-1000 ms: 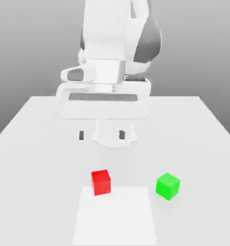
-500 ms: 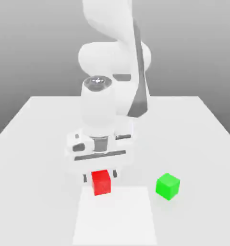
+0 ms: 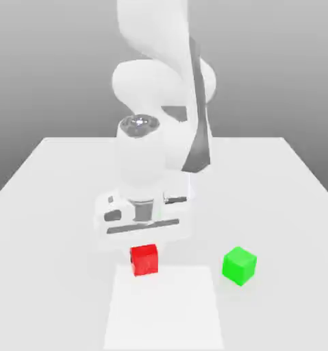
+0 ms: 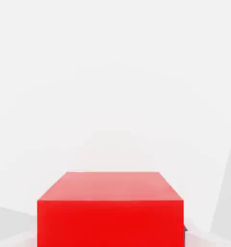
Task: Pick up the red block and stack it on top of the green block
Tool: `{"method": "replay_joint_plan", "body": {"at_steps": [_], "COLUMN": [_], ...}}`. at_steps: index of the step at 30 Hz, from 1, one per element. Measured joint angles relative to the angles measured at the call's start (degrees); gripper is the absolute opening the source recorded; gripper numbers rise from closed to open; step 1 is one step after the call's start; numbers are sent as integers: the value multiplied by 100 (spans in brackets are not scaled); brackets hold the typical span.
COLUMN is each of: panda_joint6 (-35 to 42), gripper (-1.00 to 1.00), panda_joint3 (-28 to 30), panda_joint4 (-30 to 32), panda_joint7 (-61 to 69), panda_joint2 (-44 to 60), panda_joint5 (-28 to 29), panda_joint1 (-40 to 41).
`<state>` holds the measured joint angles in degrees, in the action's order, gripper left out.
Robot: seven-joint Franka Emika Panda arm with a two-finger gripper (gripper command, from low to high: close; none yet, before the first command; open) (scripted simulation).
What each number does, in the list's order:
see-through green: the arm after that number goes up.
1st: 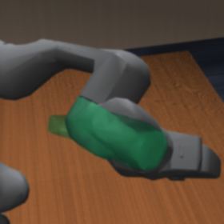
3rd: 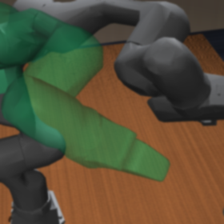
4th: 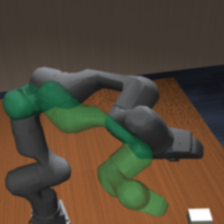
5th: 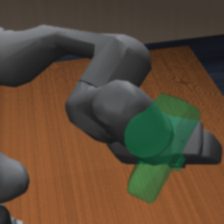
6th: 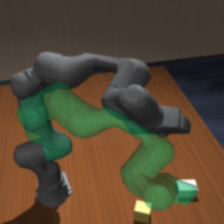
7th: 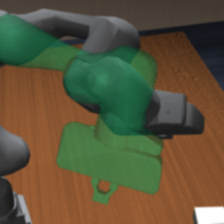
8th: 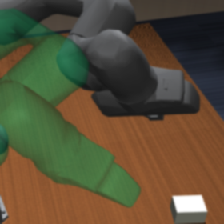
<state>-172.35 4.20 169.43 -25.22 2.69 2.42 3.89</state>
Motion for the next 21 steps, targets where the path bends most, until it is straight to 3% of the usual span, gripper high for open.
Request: {"method": "replay_joint_plan", "body": {"at_steps": [10, 21], "panda_joint6": [960, 1373], "gripper": [-100, -100], "panda_joint3": [4, -948], "panda_joint4": [207, -37], "panda_joint7": [-1, -2188], "panda_joint2": [-1143, -1315], "panda_joint5": [-1, -530], "panda_joint1": [-10, -609]}}
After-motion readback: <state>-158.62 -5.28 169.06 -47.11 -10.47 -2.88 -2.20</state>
